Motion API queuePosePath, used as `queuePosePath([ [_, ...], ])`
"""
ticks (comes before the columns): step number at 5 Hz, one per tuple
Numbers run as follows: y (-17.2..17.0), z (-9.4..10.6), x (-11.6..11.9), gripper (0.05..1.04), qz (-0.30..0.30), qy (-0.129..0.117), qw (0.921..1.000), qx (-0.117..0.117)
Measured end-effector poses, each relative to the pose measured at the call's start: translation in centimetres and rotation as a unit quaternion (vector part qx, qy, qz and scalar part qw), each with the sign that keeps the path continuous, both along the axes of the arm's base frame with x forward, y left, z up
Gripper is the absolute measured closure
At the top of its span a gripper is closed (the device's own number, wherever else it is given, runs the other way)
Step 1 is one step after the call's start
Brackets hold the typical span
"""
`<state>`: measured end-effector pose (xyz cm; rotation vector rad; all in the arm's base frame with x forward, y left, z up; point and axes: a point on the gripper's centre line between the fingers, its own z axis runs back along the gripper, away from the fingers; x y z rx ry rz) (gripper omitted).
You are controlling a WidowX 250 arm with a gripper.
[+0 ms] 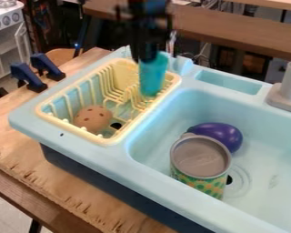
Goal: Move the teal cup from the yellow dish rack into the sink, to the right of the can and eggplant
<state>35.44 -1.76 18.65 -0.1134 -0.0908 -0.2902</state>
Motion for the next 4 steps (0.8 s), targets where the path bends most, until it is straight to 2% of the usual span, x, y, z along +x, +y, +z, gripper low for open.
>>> queuePosePath([
  [1,-2.2,0.9,-0.6,0.986,-0.033,-0.018,0.9989,-0.028],
  [2,-4.4,1.7,0.3,0.986,-0.074,-0.035,0.9962,-0.031],
  [3,-6.6,0.9,1.3,0.986,-0.120,-0.031,0.9910,-0.051],
  [4,-8.6,-0.8,2.5,0.987,-0.167,-0.018,0.9838,-0.062],
])
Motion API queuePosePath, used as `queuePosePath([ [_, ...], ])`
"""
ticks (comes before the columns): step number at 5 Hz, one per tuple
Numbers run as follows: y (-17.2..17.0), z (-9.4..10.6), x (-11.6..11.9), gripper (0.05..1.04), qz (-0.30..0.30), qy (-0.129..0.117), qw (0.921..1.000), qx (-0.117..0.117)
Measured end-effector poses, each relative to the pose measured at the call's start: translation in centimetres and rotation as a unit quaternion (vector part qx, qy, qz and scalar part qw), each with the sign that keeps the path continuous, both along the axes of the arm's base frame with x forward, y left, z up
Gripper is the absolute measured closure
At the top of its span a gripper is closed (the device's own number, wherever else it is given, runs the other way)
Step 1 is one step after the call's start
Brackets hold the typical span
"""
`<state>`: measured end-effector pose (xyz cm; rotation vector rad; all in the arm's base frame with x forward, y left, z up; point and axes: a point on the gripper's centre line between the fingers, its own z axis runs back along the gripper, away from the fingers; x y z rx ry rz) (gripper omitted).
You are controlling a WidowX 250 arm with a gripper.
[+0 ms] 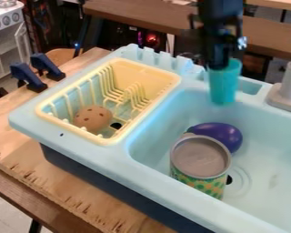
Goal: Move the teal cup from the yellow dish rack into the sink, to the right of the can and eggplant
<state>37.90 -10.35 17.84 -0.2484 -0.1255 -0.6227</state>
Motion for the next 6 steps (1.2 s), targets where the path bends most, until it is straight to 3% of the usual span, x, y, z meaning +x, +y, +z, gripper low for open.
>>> queuePosePath([
  [1,-3.5,-1.1,0.2,0.987,-0.047,0.020,0.9986,0.010],
  [2,-6.2,-1.1,-0.3,0.987,-0.077,0.015,0.9967,0.020],
  [4,-7.8,-0.8,-0.9,0.987,-0.088,0.008,0.9955,0.035],
  [6,-7.9,-3.9,-2.5,0.987,-0.084,0.045,0.9942,0.050],
])
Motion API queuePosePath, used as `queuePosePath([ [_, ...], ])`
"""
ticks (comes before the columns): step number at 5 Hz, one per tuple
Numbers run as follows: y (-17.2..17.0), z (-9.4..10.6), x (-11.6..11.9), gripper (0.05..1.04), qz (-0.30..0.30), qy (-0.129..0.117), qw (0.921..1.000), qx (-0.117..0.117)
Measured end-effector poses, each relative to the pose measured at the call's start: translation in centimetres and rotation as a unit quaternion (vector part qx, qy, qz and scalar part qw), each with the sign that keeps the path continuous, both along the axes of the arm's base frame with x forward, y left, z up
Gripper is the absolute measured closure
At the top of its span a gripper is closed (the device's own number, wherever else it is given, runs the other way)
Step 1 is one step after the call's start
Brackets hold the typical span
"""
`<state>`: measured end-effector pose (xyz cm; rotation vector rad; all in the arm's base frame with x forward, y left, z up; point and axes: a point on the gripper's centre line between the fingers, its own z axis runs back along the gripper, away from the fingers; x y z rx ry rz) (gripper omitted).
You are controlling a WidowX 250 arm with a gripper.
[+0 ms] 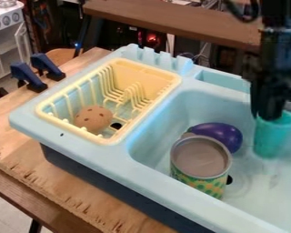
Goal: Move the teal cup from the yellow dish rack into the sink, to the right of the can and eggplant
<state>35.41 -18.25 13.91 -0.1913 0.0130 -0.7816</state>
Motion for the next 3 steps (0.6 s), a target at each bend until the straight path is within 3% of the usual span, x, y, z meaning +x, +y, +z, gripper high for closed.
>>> queuePosePath([
  [1,-0.7,-1.6,-1.4,0.987,-0.010,0.017,0.9998,0.007],
  [2,-1.3,-1.4,-1.5,0.963,-0.021,0.010,0.9997,0.002],
  [3,-2.0,-1.1,-1.4,0.770,-0.037,0.004,0.9993,0.005],
])
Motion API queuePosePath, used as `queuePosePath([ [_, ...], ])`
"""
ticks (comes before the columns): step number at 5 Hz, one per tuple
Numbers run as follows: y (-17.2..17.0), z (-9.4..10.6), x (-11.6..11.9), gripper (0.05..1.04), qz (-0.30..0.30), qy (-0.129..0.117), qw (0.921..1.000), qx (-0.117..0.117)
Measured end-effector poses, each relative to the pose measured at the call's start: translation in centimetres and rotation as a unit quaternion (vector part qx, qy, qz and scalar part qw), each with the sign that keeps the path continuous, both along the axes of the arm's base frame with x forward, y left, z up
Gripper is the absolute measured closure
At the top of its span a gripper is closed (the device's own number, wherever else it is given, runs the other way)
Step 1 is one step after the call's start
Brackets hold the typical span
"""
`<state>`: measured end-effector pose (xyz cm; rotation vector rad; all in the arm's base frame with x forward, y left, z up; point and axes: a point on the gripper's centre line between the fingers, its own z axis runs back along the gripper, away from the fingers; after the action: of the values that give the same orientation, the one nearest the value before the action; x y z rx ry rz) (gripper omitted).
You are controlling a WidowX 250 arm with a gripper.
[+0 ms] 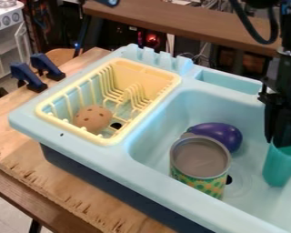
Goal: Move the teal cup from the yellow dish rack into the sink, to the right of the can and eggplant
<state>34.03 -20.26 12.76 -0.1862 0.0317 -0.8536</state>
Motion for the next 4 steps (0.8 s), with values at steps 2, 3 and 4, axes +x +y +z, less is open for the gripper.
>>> queuePosePath([
  [2,0.2,0.4,0.2,0.173,0.011,-0.022,0.9994,0.024],
  [3,0.6,4.9,-0.9,0.070,0.038,-0.068,0.9968,0.014],
  [4,2.4,9.9,-3.2,0.074,0.109,-0.129,0.9857,0.001],
])
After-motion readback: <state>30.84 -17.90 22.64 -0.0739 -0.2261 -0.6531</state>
